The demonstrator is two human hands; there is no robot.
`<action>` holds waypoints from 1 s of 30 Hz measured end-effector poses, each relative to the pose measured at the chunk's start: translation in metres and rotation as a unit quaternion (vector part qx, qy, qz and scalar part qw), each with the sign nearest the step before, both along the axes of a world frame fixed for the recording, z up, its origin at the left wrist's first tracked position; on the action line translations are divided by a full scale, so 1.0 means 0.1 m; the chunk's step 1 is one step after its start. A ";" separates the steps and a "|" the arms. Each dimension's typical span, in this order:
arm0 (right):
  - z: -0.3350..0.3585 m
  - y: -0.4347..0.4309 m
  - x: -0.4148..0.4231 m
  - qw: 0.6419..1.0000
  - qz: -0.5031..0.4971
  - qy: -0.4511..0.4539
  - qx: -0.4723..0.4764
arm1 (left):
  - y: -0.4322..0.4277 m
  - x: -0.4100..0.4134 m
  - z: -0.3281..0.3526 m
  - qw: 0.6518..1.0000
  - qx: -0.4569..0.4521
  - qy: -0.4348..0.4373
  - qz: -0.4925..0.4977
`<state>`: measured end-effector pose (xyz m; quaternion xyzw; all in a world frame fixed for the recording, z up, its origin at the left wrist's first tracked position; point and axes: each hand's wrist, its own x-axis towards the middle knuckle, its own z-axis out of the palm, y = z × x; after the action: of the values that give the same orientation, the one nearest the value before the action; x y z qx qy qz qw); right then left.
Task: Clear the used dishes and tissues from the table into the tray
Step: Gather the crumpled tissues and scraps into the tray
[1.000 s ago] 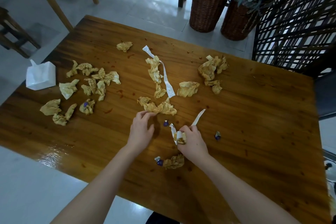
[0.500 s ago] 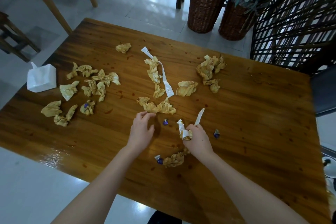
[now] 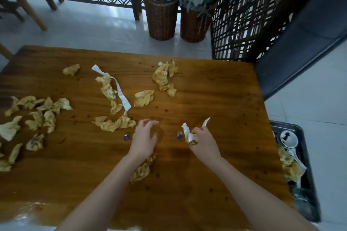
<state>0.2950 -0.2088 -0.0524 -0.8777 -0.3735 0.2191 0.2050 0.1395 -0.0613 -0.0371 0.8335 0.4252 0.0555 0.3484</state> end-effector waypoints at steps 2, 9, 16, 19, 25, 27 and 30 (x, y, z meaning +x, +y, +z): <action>0.04 -0.19 0.14 1.000 -0.016 -0.009 0.000 | -0.12 0.20 0.02 1.000 0.006 0.002 -0.016; 0.10 -0.83 0.63 0.997 -0.075 -0.022 0.027 | -0.55 0.62 -0.02 0.996 0.011 0.005 -0.090; 0.11 -1.19 0.85 0.995 -0.096 -0.019 0.019 | -0.66 0.54 -0.30 0.991 0.013 0.097 -0.093; 0.12 -1.28 0.88 0.996 -0.091 -0.012 0.014 | -0.68 0.62 -0.39 0.989 0.022 0.113 -0.092; 0.11 -1.43 0.93 0.997 -0.079 -0.013 0.006 | -0.68 0.80 -0.51 0.985 0.077 0.129 -0.081; 0.12 -1.45 0.94 0.997 -0.073 -0.010 0.000 | -0.69 0.81 -0.53 0.986 0.077 0.131 -0.073; 0.12 -1.45 0.94 0.998 -0.066 -0.005 0.001 | -0.77 0.80 -0.55 0.987 0.068 0.130 -0.063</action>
<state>0.3887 -0.3541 -0.0402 -0.9014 -0.3156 0.2005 0.2183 0.2193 -0.1381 -0.0919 0.8806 0.4088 -0.0465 0.2352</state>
